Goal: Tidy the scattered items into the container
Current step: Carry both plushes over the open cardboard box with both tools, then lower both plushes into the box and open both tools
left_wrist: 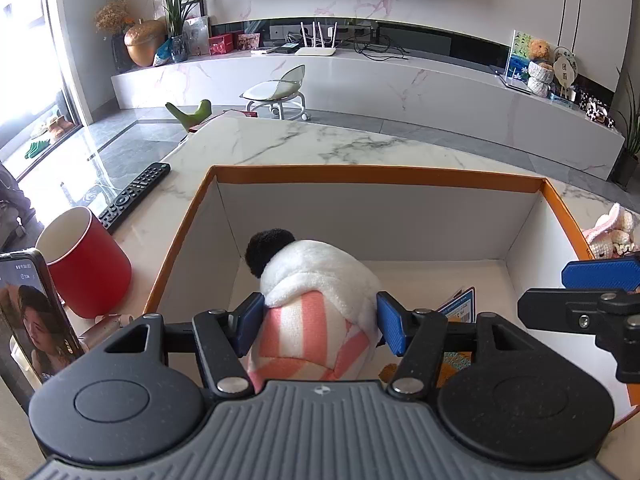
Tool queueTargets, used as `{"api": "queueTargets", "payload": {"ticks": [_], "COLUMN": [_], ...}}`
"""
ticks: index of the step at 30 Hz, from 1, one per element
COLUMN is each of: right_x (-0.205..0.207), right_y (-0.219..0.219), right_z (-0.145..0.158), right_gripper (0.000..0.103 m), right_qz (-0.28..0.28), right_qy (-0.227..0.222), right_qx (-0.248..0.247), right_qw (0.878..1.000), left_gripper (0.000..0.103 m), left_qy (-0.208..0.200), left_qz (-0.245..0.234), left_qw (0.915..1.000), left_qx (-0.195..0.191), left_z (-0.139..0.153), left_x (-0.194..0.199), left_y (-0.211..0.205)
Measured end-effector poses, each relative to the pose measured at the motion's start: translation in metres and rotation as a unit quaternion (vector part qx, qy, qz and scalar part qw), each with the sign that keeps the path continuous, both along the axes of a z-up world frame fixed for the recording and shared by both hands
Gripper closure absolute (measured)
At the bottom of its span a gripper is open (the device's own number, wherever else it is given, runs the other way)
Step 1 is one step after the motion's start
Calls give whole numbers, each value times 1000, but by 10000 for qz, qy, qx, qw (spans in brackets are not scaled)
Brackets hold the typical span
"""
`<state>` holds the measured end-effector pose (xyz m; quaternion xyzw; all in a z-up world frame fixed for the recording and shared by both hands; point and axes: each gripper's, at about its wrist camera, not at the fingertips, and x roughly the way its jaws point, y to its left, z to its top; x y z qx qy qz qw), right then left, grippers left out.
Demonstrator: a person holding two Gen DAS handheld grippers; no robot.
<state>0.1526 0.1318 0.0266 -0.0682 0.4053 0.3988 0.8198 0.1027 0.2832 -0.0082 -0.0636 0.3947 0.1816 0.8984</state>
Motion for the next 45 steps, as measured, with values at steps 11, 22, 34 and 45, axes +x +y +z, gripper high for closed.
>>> {"api": "queueTargets", "payload": {"ticks": [11,22,34,45], "right_x": [17,27,42,55], "right_y": [29,51,59,76], "right_z": [-27,-38,-75,-46], "right_gripper": [39,38,41,51], "right_qz": [-546,-618,-1507,-823], "right_qy": [1034,2078,2737,1495], "right_qx": [-726,-1122,-959,-739], "right_qw": [9905,9697,9451,9826], "left_gripper": [32,32,32,32], "left_qy": [223,174,11,-466], "left_qz": [-155,12,121,368], "left_qw": [9994,9953,9929,9919], "left_qx": [-195,-955,-1180,-1123], "left_z": [-6,-4,-6,-6], "left_x": [5,5,4,16], "left_y": [5,38,49,49]}}
